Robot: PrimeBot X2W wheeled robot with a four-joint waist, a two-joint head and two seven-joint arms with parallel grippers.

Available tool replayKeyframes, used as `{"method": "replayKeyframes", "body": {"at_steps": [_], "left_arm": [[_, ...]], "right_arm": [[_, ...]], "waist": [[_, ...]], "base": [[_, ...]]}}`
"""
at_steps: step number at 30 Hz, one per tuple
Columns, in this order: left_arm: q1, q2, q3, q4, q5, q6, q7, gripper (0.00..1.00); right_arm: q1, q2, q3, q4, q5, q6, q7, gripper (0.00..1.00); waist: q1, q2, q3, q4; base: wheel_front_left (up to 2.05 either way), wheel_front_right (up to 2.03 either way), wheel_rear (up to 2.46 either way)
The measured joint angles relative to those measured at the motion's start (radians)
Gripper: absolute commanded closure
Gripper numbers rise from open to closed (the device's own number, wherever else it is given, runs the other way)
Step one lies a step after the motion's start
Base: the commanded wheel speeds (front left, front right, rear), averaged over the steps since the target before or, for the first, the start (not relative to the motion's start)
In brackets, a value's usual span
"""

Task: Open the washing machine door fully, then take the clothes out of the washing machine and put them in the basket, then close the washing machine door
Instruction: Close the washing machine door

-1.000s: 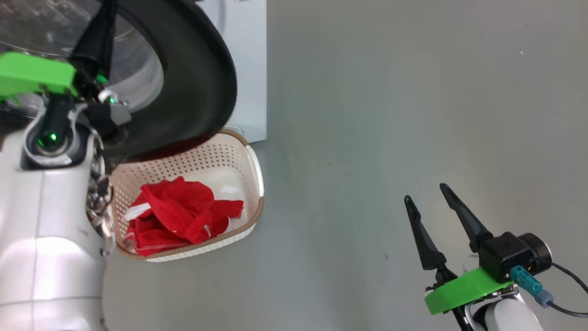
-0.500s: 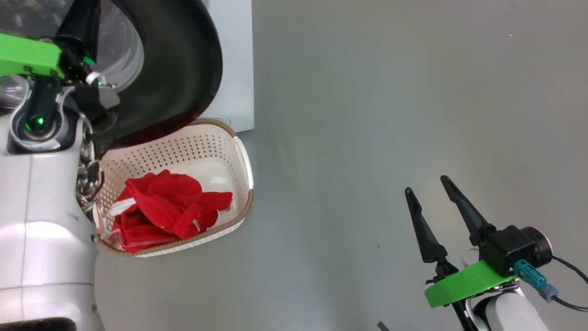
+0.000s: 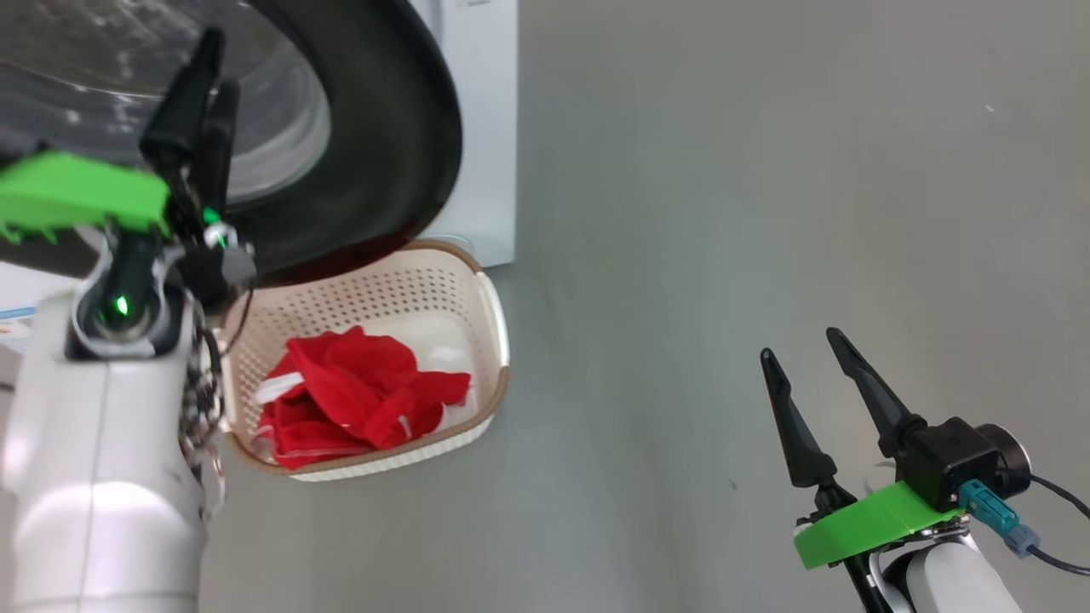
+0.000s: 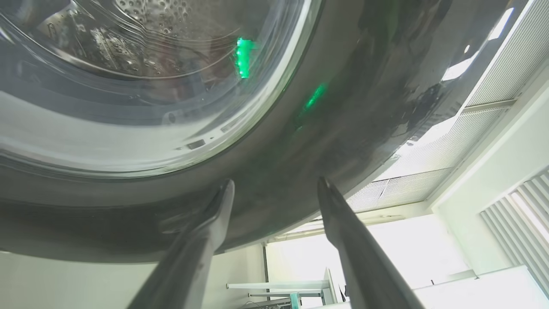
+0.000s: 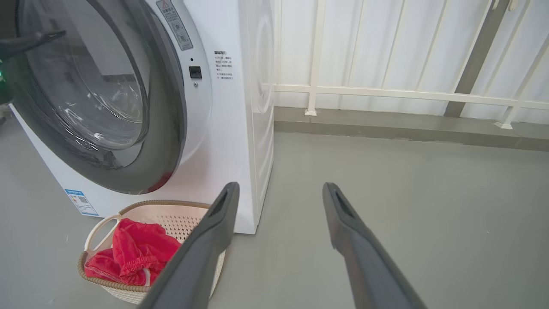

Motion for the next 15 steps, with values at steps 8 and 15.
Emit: {"method": "replayKeyframes", "body": {"at_steps": [8,15], "left_arm": [[0.176,-0.003,-0.001,-0.117,-0.012,-0.005,0.013,0.0],[0.405,-0.009,-0.012,-0.284,-0.002,-0.005,0.012,0.0]], "right_arm": [[0.01,0.0,-0.012,0.02,0.0,0.0,0.0,0.0],[0.038,0.0,-0.02,0.031,0.015,0.0,0.0,0.0]], "waist": [[0.0,0.0,-0.052,0.065],[0.0,0.0,-0.11,0.127]], "base": [[0.0,0.0,0.0],[0.0,0.0,0.0]]}}
